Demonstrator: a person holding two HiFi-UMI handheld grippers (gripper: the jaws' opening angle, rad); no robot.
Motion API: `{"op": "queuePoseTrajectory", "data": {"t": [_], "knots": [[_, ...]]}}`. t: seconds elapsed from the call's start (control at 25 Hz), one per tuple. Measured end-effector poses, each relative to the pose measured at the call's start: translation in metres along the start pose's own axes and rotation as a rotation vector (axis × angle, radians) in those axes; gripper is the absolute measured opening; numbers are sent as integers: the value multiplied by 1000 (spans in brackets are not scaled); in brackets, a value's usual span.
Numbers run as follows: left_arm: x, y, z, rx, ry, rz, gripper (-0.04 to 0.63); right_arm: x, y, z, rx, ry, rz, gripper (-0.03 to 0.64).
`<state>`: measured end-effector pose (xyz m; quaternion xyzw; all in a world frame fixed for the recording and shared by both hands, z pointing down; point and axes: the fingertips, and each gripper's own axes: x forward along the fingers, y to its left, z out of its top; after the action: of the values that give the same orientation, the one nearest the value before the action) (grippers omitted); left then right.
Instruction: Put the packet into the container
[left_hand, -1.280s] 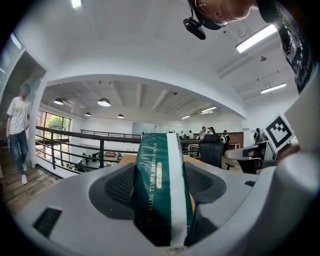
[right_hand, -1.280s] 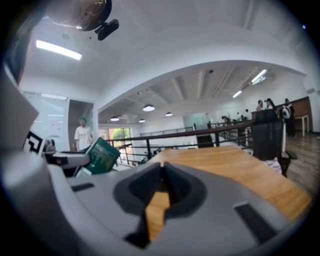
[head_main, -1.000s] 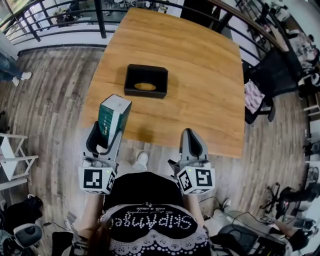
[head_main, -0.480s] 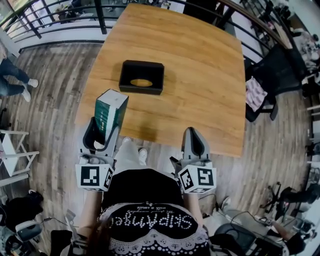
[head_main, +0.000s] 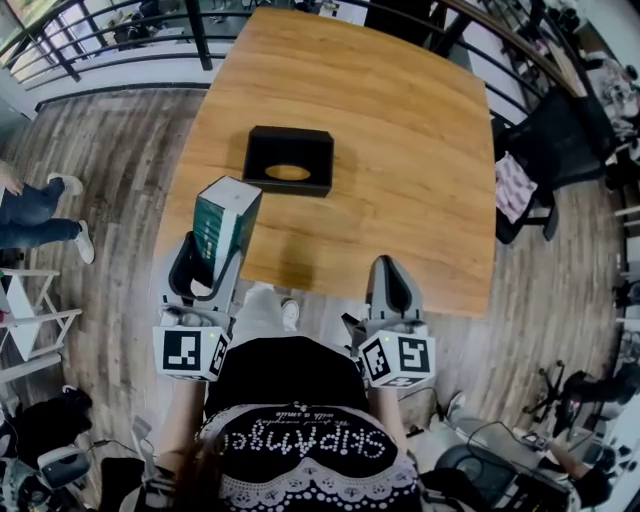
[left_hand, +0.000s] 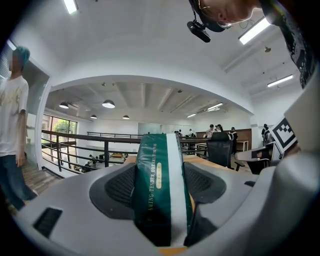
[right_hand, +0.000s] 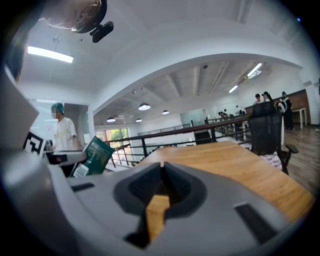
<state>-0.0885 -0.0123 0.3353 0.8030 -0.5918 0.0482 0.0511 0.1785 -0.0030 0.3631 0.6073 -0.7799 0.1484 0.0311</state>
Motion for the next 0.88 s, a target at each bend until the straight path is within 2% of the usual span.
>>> {"op": "queuePoseTrajectory", "data": {"t": [0.28, 0.52, 0.88], "knots": [[32, 31, 4, -6, 15, -27, 331, 37, 14, 13, -1, 6, -17, 41], [70, 54, 10, -8, 13, -83, 330, 74, 25, 24, -5, 8, -43, 41], [108, 66, 8, -22, 30, -158, 330, 98, 19, 23, 9, 24, -123, 41]]}}
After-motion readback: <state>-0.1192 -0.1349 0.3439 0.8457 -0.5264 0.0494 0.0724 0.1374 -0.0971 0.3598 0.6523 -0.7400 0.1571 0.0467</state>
